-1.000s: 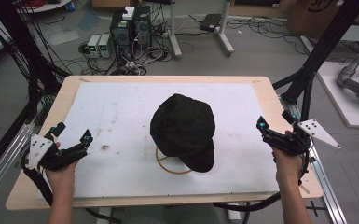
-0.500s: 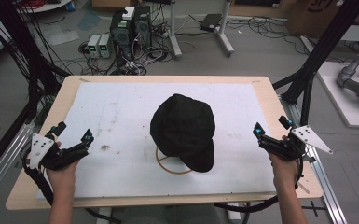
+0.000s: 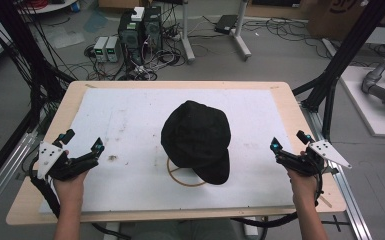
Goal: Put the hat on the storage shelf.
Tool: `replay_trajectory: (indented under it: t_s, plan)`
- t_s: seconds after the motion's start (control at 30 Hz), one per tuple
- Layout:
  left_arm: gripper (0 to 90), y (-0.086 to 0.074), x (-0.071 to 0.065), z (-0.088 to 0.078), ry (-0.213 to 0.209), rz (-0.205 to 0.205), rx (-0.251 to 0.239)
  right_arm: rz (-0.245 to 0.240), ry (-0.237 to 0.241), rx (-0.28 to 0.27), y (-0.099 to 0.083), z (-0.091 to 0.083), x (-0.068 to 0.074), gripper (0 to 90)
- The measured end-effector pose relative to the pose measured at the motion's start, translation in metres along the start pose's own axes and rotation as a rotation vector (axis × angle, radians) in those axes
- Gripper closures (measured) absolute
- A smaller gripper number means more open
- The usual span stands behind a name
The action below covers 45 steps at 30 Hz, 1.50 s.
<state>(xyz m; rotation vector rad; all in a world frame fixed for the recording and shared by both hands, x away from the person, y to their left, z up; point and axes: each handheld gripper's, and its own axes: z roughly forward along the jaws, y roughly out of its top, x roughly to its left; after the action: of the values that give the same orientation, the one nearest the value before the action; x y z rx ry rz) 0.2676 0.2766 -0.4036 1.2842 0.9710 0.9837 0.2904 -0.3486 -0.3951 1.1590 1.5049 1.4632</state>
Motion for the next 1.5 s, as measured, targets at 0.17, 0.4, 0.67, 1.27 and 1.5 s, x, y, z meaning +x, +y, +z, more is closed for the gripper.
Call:
replay_trajectory:
  t_s: [0.17,0.4,0.67,1.27,1.5]
  plan:
    - [6.5,0.0,0.0006,-0.0003,0.004,-0.004,-0.004,-0.009,0.001,0.001,-0.0029,0.0011,0.0007,3.3]
    - [6.5,-0.001,0.0021,-0.0003,0.006,0.003,0.004,-0.006,0.003,0.001,-0.0045,0.002,0.0022,3.3]
    - [6.5,-0.0002,0.0016,-0.0006,0.008,0.001,0.0,0.0,0.003,-0.006,-0.0044,0.0002,0.0035,3.3]
    - [6.5,0.0001,-0.0003,-0.0003,0.003,0.012,0.005,0.008,0.002,-0.019,-0.0031,-0.0011,0.0038,3.3]
    - [6.4,0.0,-0.0004,-0.0004,0.004,0.012,0.004,0.012,-0.003,-0.02,-0.0036,-0.0017,0.0035,3.3]
